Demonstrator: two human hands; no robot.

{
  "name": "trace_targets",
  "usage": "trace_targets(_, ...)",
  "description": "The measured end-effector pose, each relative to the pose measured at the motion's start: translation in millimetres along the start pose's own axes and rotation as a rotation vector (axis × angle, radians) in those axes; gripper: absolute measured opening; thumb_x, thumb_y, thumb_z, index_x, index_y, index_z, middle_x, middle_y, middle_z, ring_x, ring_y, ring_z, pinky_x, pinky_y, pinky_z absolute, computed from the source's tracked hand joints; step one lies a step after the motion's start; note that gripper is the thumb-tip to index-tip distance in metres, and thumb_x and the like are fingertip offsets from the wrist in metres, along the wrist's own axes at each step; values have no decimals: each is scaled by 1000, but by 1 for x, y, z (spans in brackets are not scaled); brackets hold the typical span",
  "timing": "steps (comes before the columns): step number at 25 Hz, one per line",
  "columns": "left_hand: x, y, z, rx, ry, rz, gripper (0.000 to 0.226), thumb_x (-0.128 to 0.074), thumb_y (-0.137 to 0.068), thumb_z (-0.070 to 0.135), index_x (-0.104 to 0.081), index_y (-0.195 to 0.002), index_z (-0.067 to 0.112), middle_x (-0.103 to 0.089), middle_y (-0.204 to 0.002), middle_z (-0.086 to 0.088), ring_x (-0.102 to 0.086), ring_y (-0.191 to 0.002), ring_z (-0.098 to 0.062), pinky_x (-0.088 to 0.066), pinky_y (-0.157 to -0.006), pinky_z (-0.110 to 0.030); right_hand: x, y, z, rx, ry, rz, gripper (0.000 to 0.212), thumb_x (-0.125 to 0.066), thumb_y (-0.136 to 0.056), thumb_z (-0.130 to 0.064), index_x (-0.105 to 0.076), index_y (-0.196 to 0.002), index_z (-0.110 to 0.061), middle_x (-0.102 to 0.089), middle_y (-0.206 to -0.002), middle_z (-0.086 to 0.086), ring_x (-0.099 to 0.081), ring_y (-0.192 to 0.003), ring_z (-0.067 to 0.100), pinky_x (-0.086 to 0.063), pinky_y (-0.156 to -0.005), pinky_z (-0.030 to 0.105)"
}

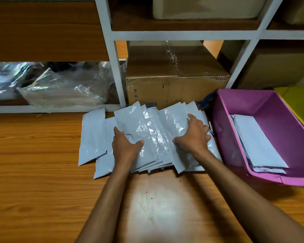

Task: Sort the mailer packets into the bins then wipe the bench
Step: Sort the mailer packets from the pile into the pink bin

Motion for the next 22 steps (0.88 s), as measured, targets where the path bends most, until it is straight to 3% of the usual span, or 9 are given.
trace_targets(4, 0, -18, -2, 126, 131, -54, 135, -98, -57, 38, -13, -160, 19, -34, -160, -8, -40, -144, -32, -42, -114, -54, 3, -15, 9, -96, -232, -15, 106, -93, -60, -18, -37, -150, -22, -56, -133, 2, -55, -123, 25, -50, -95, 41)
trace_targets(7, 1, -20, 5, 171, 195, -64, 129, -98, -64, 31, -14, -160, 14, -34, -159, -10, -43, -141, -32, -44, -113, -47, 5, -18, 18, -189, -457, -92, 101, -94, -59, -4, -44, -146, -16, -59, -127, 7, -60, -113, 26, -54, -85, 35)
trace_targets(10, 3, -19, 7, 205, 170, -38, 114, -98, -63, 35, -31, -150, 10, -37, -153, -13, -48, -135, -33, -48, -107, -45, 10, -19, 22, -215, -519, -76, 90, -95, -56, -5, -54, -135, -21, -66, -118, 4, -64, -104, 23, -58, -88, 40)
trace_targets(13, 4, -17, 10, 207, 123, -47, 125, -100, -56, 43, -28, -153, 9, -34, -155, -14, -44, -140, -36, -47, -109, -52, 17, -17, 22, -196, -579, -66, 72, -93, -55, -3, -62, -117, -22, -75, -97, 4, -73, -89, 24, -62, -82, 49)
trace_targets(15, 3, -14, 13, 177, 129, -48, 129, -101, -52, 43, -28, -154, 12, -40, -153, -10, -46, -138, -32, -46, -110, -54, 25, -14, 19, -137, -620, -64, 63, -91, -58, 1, -65, -111, -19, -74, -95, 3, -73, -90, 24, -62, -84, 50)
trace_targets(19, 14, -3, 21, 56, 161, 83, 88, -95, -49, 48, -53, -123, 24, -63, -124, 0, -59, -120, -28, -51, -101, -55, 41, -2, 13, 21, -607, -5, 62, -90, -62, -5, -65, -118, -20, -70, -107, -4, -69, -97, 18, -61, -83, 38)
trace_targets(22, 17, 8, 29, -17, 193, 64, 66, -92, -61, 44, -55, -114, 28, -66, -120, 0, -60, -116, -28, -51, -100, -57, 53, 5, 12, 74, -609, 23, 59, -88, -69, -7, -64, -121, -21, -68, -102, -11, -68, -92, 11, -61, -73, 31)
Point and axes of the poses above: each hand's wrist, its own y-axis away from the middle knuckle, its own x-axis out of the back of the hand, z = x × y, the point moved 5 cm from there along -y, towards the middle knuckle
